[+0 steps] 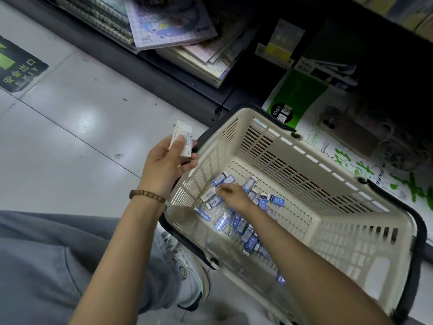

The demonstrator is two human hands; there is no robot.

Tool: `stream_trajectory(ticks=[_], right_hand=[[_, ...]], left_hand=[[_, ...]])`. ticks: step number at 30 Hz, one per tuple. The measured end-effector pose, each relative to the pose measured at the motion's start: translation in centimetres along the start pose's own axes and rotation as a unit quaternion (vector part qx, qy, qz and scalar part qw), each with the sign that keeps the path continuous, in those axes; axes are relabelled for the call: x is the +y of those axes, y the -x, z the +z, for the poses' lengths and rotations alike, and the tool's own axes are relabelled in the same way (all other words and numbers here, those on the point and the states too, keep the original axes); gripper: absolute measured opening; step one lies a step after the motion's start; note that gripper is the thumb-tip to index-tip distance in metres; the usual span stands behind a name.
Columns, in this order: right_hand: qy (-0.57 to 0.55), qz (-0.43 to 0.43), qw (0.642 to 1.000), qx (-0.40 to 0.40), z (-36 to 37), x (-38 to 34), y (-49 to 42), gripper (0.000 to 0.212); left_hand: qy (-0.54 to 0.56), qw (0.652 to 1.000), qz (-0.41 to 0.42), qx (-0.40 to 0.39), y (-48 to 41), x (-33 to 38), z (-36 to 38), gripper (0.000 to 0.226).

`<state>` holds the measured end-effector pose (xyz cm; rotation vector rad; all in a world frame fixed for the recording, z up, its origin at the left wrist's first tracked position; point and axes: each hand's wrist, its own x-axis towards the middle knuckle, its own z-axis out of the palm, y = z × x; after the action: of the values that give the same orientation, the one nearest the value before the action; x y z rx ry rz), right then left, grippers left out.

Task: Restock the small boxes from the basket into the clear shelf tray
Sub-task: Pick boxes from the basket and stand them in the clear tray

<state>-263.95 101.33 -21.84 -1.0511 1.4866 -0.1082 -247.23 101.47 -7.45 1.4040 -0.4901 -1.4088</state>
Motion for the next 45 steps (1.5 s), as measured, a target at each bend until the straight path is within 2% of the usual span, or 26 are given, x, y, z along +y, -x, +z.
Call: stream_trajectory(ticks=[2,6,9,12,14,17,20,24,28,31,34,37,41,45], right_hand=[[0.046,0.010,0.999,0.018,2.2,2.3,-1.7,0.046],[0.084,-0.011,0.990,0.112,5.3,4.1,-3.0,0.052],[0.116,-0.055,0.980,0.152,7.2,4.4,-2.5,0.040],[0.058,-0.046,0.978,0.193,8.5,3.7,-2.4,0.031],[0.002,-0.022,0.981,0.192,8.5,3.0,-2.5,0.024],[-0.060,-0.026,0.987,0.145,6.7,1.5,-2.0,0.015],[-0.137,-0.037,0.984,0.108,2.7,-0.1,0.2,0.020],[-0.219,-0.043,0.971,0.088,-5.6,-2.5,6.6,0.017],[-0.219,-0.122,0.962,0.109,-14.8,-5.9,16.1,0.027],[-0.229,-0.204,0.941,0.145,-19.7,-8.2,23.1,0.034],[-0.235,-0.273,0.917,0.172,-22.4,-9.4,28.1,0.032],[-0.244,-0.304,0.898,0.203,-23.6,-9.4,30.4,0.031],[-0.274,-0.344,0.857,0.268,-23.9,-8.2,31.0,0.019],[-0.260,-0.366,0.843,0.296,-24.3,-7.9,31.0,0.013]], left_hand=[[-0.009,1.000,-0.013,0.003,-0.1,-0.9,0.2,0.020],[0.017,0.999,-0.031,0.006,-0.7,-1.2,0.2,0.018],[0.019,0.999,-0.027,0.013,-1.0,-1.2,0.5,0.019],[0.021,0.999,-0.023,0.013,-1.0,-1.3,0.6,0.019],[0.023,0.999,-0.025,0.008,-1.0,-1.2,0.6,0.019],[0.018,1.000,-0.016,0.009,-0.9,-1.0,0.8,0.015],[0.004,1.000,-0.010,-0.001,-0.6,-0.9,1.8,0.015],[-0.016,0.998,-0.012,-0.061,0.7,-0.3,5.0,0.020],[-0.070,0.985,0.005,-0.156,3.8,0.8,10.3,0.022],[-0.064,0.968,-0.004,-0.243,6.6,2.5,15.6,0.016],[-0.074,0.939,-0.006,-0.335,9.2,4.9,20.2,0.014],[-0.097,0.913,0.008,-0.396,11.0,6.8,22.9,0.018],[-0.128,0.900,0.028,-0.416,11.8,7.4,24.3,0.018],[-0.123,0.890,0.031,-0.438,11.7,6.8,24.9,0.025]])
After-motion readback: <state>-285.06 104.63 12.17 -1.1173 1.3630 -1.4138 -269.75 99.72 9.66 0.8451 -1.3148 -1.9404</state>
